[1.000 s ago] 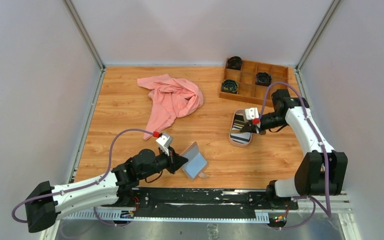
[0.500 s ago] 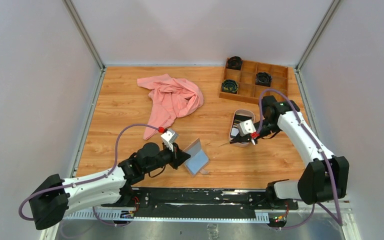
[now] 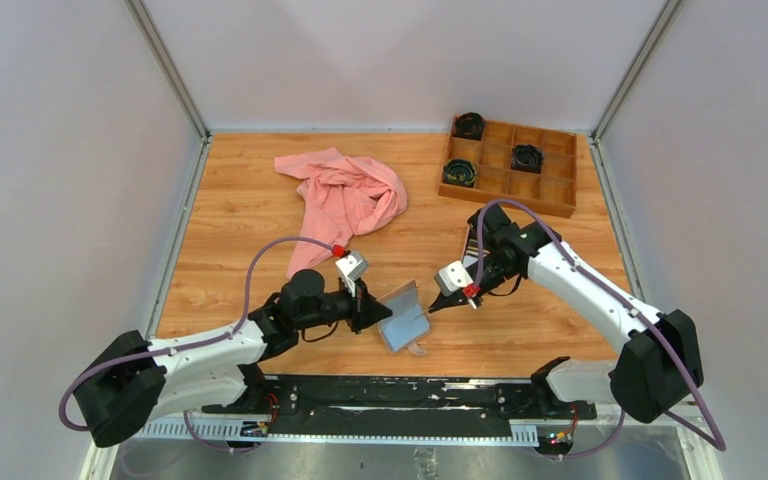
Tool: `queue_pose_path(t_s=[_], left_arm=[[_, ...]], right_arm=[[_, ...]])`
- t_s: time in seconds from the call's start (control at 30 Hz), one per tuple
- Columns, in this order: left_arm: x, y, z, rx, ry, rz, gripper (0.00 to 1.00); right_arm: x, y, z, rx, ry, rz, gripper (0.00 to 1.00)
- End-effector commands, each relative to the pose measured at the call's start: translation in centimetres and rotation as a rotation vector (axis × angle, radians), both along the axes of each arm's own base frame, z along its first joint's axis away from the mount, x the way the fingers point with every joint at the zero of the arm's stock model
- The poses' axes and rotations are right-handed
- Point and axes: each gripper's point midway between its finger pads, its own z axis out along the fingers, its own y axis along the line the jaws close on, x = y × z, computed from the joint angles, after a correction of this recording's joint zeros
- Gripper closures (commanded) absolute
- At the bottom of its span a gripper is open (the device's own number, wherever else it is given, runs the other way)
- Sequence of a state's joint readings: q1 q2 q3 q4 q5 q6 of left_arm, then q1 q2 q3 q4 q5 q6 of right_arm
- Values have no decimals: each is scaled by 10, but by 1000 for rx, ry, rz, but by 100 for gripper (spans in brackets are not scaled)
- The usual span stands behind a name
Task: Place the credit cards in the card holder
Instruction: Insert the credit card into the card holder.
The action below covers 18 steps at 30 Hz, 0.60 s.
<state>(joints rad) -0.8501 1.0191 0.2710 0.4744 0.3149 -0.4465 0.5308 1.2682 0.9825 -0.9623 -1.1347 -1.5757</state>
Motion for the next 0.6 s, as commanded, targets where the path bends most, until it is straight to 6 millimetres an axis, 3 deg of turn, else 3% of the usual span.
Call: queue_pose_path(t_s=[0.0,0.3,0.57], left_arm=[[-6,-16,30,-75,-62,-114,100],[-10,-24,35,-83,-60,-171,100],[-14,-24,42,-99,-78,-194,100]], right_arm=[[-3,16,6,16,71,-21,100],[5,27,-8,-42,127,-86,100],[8,24,-23,-95,146,-109,100]])
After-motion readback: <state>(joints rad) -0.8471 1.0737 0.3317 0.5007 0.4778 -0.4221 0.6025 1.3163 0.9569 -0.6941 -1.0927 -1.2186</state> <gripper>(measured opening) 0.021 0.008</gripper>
